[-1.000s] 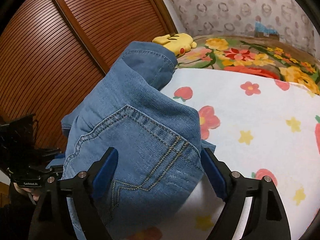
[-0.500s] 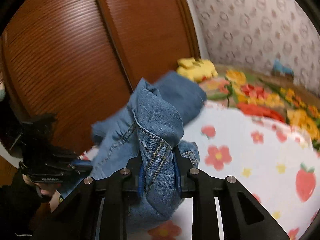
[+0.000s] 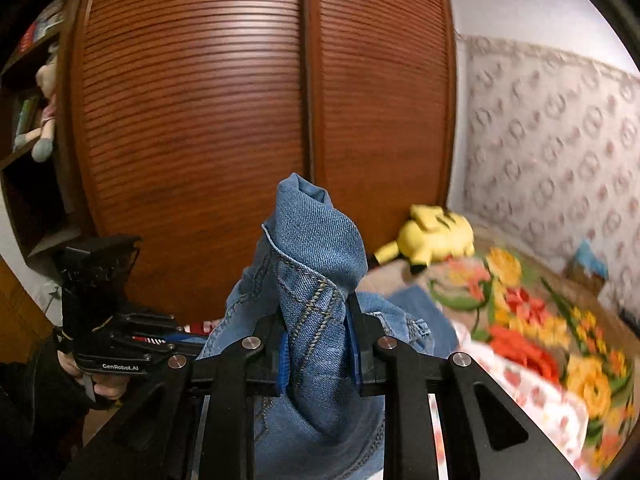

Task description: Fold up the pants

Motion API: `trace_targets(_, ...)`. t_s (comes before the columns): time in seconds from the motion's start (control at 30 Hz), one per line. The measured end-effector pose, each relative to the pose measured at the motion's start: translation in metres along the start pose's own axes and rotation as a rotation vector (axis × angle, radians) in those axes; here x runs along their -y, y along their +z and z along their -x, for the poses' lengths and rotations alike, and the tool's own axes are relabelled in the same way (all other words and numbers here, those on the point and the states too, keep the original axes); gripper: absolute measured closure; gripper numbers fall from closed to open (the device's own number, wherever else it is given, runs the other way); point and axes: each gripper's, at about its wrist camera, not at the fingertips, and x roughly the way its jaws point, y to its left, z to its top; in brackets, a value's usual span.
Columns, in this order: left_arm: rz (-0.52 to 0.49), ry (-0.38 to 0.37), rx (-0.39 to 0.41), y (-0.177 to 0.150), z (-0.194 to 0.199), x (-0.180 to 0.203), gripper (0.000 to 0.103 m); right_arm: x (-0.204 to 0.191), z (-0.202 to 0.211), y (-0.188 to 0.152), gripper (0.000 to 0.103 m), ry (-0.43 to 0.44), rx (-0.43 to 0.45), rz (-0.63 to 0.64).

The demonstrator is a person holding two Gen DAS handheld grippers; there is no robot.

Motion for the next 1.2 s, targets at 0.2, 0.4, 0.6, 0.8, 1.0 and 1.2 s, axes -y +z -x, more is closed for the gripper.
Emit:
trace_targets(0.2,-0.017,0.066,0.095,0.039,0.028,-0.016,0.094,0.003,-0.016,0.035,0.080,0.051,0.065,0.015)
trace_targets(0.4,-0.026,0.119,0.134,0.071,0.030,-0.035,0.096,0.016,-0.052,0.048,0.080,0.114,0.090,0.000)
trace_targets(0.6,-0.032,0.164,0.094,0.079,0.003,-0.049,0.096,0.061,-0.083,0.011,0.080,0.119,0.088,-0.040)
trace_targets(0.8,-0.003,0.186,-0.133,0.054,-0.098,-0.076,0.096,0.139,-0.139,-0.075,0.079,-0.024,-0.136,-0.168)
trace_targets(1.0,0.002,0.224,-0.228,0.030,-0.148,-0.083,0.095,0.188,-0.155,-0.126,0.047,-0.089,-0.270,-0.293)
trace_targets(1.2,-0.004,0.234,-0.224,0.033,-0.145,-0.076,0.093,0.195,-0.132,-0.137,0.034,-0.101,-0.233,-0.380)
